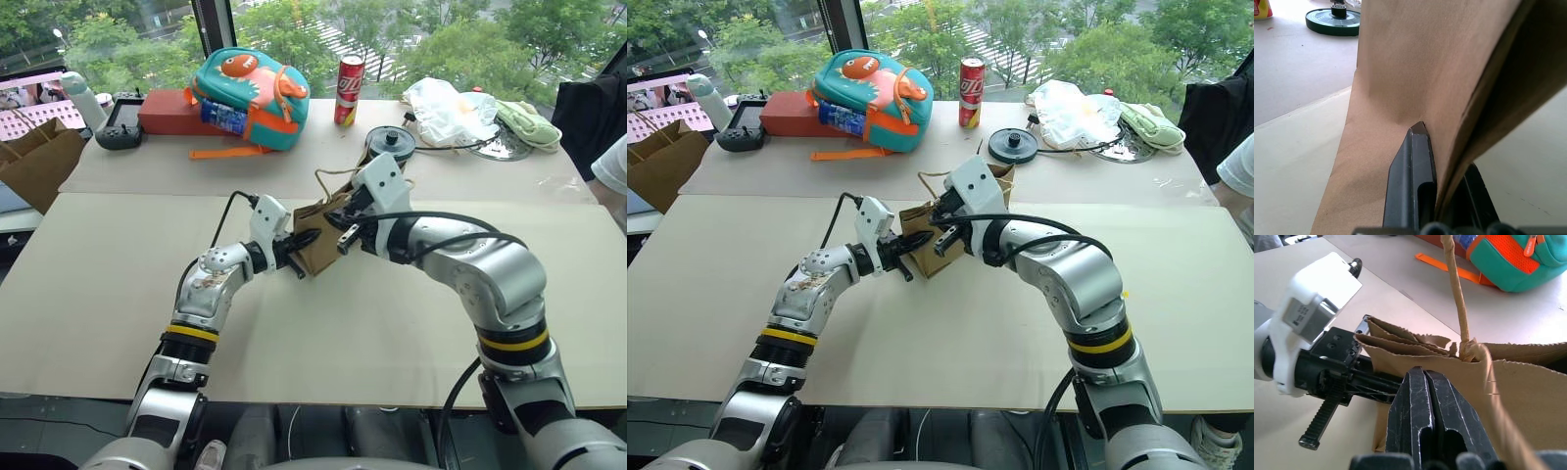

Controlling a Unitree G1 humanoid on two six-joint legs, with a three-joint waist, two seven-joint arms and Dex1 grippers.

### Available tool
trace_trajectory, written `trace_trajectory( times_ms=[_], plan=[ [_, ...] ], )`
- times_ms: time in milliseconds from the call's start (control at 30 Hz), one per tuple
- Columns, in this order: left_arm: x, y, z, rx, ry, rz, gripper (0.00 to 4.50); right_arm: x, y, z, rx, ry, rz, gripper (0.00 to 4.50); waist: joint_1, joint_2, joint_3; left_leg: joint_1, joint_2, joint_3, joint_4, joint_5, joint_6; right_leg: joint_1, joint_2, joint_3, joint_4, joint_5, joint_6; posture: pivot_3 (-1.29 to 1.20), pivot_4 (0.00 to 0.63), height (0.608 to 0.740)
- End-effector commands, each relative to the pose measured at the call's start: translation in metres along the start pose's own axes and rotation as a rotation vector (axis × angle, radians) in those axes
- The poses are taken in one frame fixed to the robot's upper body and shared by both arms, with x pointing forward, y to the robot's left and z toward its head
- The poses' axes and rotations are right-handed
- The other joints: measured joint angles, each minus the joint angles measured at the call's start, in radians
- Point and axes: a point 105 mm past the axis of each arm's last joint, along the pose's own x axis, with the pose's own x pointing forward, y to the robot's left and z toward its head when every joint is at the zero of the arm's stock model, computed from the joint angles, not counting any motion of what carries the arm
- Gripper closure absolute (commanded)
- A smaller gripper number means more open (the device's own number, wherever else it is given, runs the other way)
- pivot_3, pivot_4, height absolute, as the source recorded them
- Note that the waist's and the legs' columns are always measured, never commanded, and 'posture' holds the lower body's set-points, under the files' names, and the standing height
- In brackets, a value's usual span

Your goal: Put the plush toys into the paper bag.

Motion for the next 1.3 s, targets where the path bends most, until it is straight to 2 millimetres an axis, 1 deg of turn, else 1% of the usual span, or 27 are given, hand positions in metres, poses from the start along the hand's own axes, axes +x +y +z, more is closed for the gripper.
trace_trajectory(
  times_ms=[33,67,100,133,167,233,333,400,467,633,700,800,900,1000,1133,1200,1267,1300],
  plan=[
    [-0.002,0.006,0.021,0.003,-0.082,0.016,4.48,-0.04,0.005,0.017,-0.034,-0.127,0.085,4.5,0.005,0.0,0.0,0.0,0.0,0.0,0.0,0.0,0.0,0.0,0.0,0.0,0.0,0.0,0.0,0.0,0.15,0.733],
    [-0.003,0.007,0.022,-0.004,-0.087,0.018,4.48,-0.053,0.008,0.019,-0.045,-0.153,0.12,4.5,0.01,0.0,0.0,-0.001,-0.001,-0.001,0.0,0.0,0.0,0.0,-0.001,0.0,-0.001,0.0,0.0,0.0,0.15,0.733],
    [-0.004,0.009,0.022,-0.008,-0.09,0.02,4.48,-0.071,0.003,0.022,-0.006,-0.194,0.147,4.5,0.014,0.0,0.0,-0.002,-0.002,-0.003,0.0,0.0,0.0,0.001,-0.001,-0.001,-0.002,0.0,0.0,0.0,0.15,0.733],
    [-0.006,0.009,0.022,-0.009,-0.092,0.016,4.48,-0.086,-0.001,0.019,0.001,-0.192,0.159,4.5,0.015,0.0,0.0,-0.002,-0.002,-0.003,0.0,0.0,0.0,0.001,-0.001,-0.001,-0.002,0.0,0.001,0.0,0.15,0.733],
    [-0.006,0.009,0.021,-0.009,-0.092,0.014,4.48,-0.096,-0.004,0.016,0.005,-0.186,0.166,4.5,0.02,0.0,0.0,-0.002,-0.003,-0.003,0.0,0.0,0.0,0.002,-0.002,-0.001,-0.003,0.0,0.001,0.0,0.15,0.733],
    [-0.009,0.009,0.021,-0.015,-0.096,0.005,4.48,-0.11,-0.005,0.011,0.005,-0.163,0.194,4.5,0.023,0.0,0.0,-0.001,-0.003,-0.003,0.0,0.0,0.0,0.003,-0.002,-0.001,-0.003,-0.001,0.001,0.0,0.15,0.733],
    [-0.02,0.01,0.025,-0.004,-0.114,-0.032,4.48,-0.122,-0.016,0.009,0.007,-0.164,0.178,4.5,0.015,0.0,0.0,0.001,-0.003,-0.003,0.0,0.0,0.0,0.003,-0.001,0.0,-0.003,-0.001,0.001,0.0,0.15,0.733],
    [-0.028,0.01,0.027,0.011,-0.106,-0.065,4.48,-0.125,-0.017,0.009,-0.001,-0.168,0.184,4.5,0.007,0.0,0.0,0.002,-0.003,-0.004,0.0,0.0,0.0,0.003,0.001,0.001,-0.001,-0.001,0.001,0.0,0.15,0.733],
    [-0.04,0.008,0.03,0.061,-0.083,-0.125,4.48,-0.126,-0.014,0.008,-0.021,-0.159,0.21,4.5,0.0,0.0,0.0,0.002,-0.003,-0.005,0.0,0.0,0.001,0.003,0.001,0.001,0.0,-0.001,0.001,0.0,0.15,0.733],
    [-0.073,0.01,0.058,0.162,-0.053,-0.246,4.48,-0.131,-0.007,0.009,-0.05,-0.176,0.276,4.5,-0.002,0.0,0.0,0.002,-0.003,-0.005,0.0,0.0,0.001,0.002,0.002,0.002,0.0,-0.001,0.001,0.0,0.15,0.733],
    [-0.09,0.009,0.066,0.208,-0.018,-0.309,4.48,-0.134,-0.005,0.011,-0.067,-0.193,0.299,4.5,-0.001,0.0,0.0,0.002,-0.003,-0.005,0.0,0.0,0.001,0.003,0.001,0.001,-0.001,-0.001,0.001,0.0,0.15,0.733],
    [-0.108,0.006,0.069,0.248,0.05,-0.389,4.48,-0.14,-0.004,0.008,-0.091,-0.186,0.332,4.5,0.001,0.0,0.0,0.001,-0.003,-0.005,0.0,0.0,0.001,0.003,0.001,0.001,-0.002,-0.001,0.001,0.0,0.15,0.733],
    [-0.122,0.002,0.064,0.264,0.13,-0.474,4.48,-0.144,-0.003,0.001,-0.114,-0.154,0.363,4.5,0.005,0.0,0.0,0.001,-0.003,-0.005,0.0,0.0,0.001,0.003,0.0,0.0,-0.003,-0.001,0.002,0.0,0.15,0.733],
    [-0.129,0.0,0.058,0.276,0.176,-0.533,4.48,-0.146,-0.003,-0.002,-0.123,-0.145,0.376,4.5,0.004,0.0,0.0,0.001,-0.003,-0.005,0.0,0.0,0.001,0.003,0.0,0.0,-0.003,-0.001,0.002,0.0,0.15,0.733],
    [-0.125,-0.001,0.054,0.289,0.179,-0.574,4.48,-0.147,-0.005,-0.004,-0.128,-0.145,0.378,4.5,0.003,0.0,0.0,0.001,-0.003,-0.005,0.0,0.0,0.001,0.003,0.0,0.0,-0.002,-0.001,0.002,0.0,0.15,0.733],
    [-0.121,-0.007,0.045,0.295,0.186,-0.623,4.48,-0.147,-0.008,-0.003,-0.131,-0.143,0.372,4.5,0.004,0.0,0.0,0.001,-0.003,-0.005,0.0,0.0,0.001,0.003,0.0,0.0,-0.002,-0.001,0.001,0.0,0.15,0.733],
    [-0.119,-0.011,0.032,0.308,0.201,-0.664,4.48,-0.148,-0.009,-0.004,-0.138,-0.132,0.369,4.5,0.004,0.0,0.0,0.001,-0.003,-0.005,0.001,0.0,0.001,0.003,0.0,0.0,-0.002,-0.001,0.001,0.0,0.15,0.733],
    [-0.118,-0.012,0.029,0.312,0.204,-0.673,4.48,-0.149,-0.009,-0.004,-0.139,-0.129,0.369,4.5,0.005,0.0,0.0,0.001,-0.003,-0.004,0.001,0.0,0.001,0.003,0.0,0.001,-0.002,-0.001,0.001,0.0,0.15,0.733]
  ],
)
